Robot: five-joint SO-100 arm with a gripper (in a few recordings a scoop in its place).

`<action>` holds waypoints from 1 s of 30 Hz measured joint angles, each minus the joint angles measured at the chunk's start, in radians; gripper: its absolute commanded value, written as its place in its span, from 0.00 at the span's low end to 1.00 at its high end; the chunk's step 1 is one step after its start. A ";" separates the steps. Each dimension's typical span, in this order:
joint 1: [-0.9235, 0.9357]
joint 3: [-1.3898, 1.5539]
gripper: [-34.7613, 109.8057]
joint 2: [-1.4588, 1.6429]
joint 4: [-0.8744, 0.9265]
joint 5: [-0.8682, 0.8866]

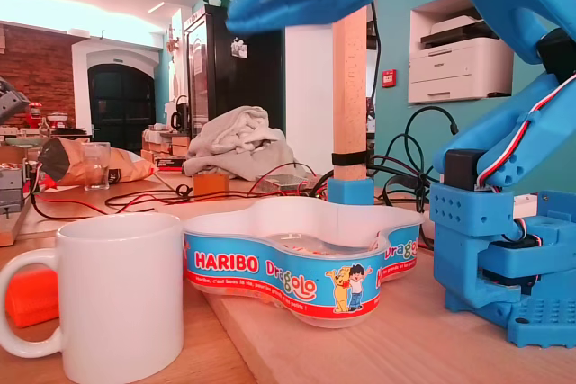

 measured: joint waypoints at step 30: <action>0.577 0.342 0.23 -0.038 0.255 -1.252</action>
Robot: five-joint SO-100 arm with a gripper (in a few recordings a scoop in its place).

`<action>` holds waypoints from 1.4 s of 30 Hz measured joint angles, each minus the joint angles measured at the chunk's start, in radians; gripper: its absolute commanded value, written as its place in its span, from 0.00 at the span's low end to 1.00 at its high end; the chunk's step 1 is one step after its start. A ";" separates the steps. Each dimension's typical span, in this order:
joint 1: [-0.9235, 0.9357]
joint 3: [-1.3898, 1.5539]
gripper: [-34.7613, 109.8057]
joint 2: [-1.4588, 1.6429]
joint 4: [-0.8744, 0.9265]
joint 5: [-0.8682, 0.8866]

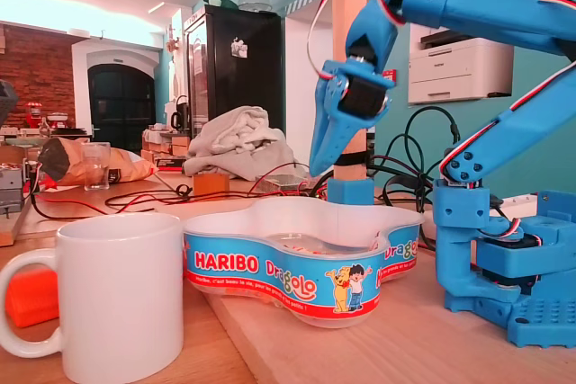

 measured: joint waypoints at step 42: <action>-0.006 0.267 0.23 0.014 -0.238 -0.301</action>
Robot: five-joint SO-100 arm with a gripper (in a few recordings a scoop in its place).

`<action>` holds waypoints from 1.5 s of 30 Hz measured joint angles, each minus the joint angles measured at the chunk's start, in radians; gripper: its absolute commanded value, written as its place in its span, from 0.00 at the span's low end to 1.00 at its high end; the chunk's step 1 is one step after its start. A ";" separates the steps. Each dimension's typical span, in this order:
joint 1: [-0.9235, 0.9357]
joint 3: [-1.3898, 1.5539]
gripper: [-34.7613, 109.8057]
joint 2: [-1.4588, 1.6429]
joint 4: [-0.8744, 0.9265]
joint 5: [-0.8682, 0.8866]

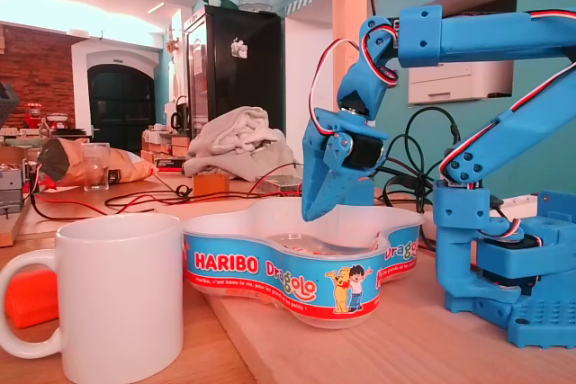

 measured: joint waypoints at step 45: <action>0.150 -0.038 0.22 0.011 0.000 -0.006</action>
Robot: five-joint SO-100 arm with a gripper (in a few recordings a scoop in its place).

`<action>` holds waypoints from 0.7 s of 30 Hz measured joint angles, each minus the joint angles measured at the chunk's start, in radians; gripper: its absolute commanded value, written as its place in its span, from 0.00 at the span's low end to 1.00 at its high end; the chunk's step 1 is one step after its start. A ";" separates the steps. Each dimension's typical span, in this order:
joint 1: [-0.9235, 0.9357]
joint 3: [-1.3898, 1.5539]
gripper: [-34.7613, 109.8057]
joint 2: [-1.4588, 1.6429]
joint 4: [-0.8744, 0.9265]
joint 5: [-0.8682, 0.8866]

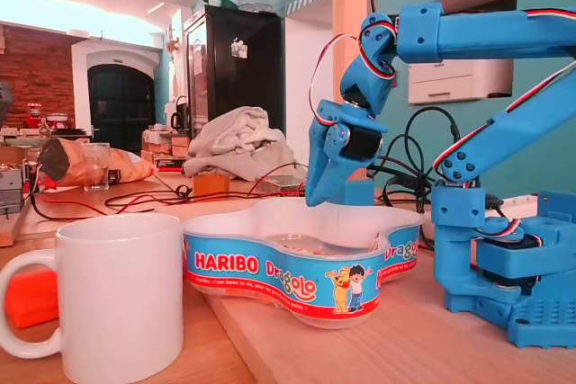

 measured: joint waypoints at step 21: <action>0.011 0.141 0.23 -0.005 -0.005 -0.008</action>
